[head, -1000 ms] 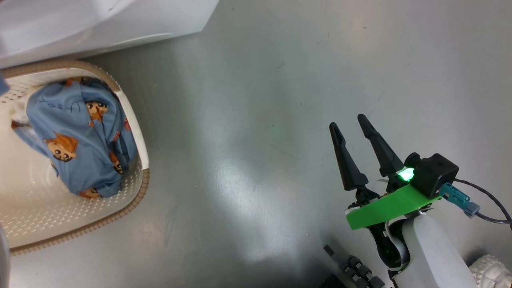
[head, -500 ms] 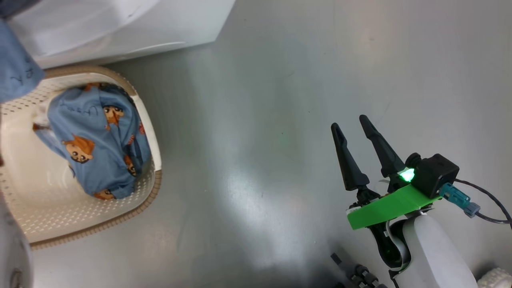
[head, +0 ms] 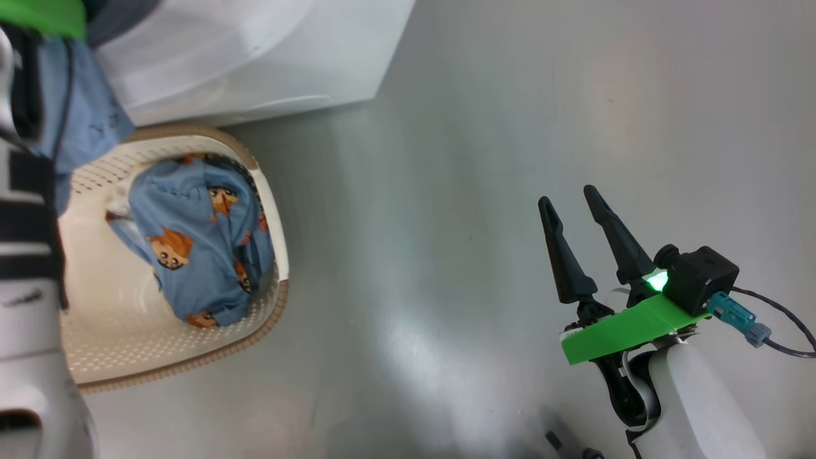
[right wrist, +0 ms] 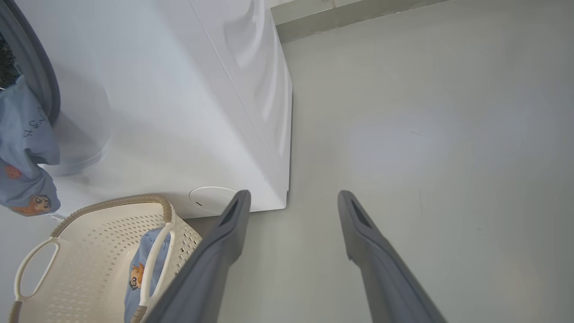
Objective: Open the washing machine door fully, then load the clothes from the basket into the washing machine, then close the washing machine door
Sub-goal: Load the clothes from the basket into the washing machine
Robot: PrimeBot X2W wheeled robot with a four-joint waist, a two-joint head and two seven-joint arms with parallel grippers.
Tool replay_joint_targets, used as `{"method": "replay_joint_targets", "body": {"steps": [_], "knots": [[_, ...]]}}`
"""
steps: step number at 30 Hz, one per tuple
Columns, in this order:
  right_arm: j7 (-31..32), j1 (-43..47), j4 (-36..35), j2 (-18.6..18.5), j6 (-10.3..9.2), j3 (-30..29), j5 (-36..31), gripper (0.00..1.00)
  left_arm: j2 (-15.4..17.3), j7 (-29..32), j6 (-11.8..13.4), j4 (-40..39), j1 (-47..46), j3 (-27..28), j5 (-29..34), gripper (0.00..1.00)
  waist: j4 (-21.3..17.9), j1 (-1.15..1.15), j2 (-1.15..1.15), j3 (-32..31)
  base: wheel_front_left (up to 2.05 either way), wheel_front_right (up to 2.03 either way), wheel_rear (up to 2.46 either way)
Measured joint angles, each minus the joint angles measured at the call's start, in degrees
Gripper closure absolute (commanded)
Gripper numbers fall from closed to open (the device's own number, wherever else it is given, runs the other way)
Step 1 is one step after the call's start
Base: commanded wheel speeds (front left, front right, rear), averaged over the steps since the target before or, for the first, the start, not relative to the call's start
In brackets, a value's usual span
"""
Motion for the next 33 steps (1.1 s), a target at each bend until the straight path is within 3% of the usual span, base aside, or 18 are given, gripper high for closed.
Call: {"method": "replay_joint_targets", "body": {"steps": [20, 33], "knots": [[0.0, 1.8, 0.6, -0.2, 0.0, -1.6, -1.2, 0.0, -5.1, 0.0, -1.2, -17.7, 24.2, 4.6, -1.5, 0.0, 3.7, 0.0, 0.0, -6.0, 0.0, 0.0, 0.0], [0.0, 1.8, 0.7, -0.2, 0.0, -1.4, -1.2, 0.0, -7.7, 0.0, -1.0, -27.2, 38.1, 8.2, -3.5, 0.0, 3.6, 0.0, 0.0, -6.4, 0.0, 0.0, 0.0]]}}
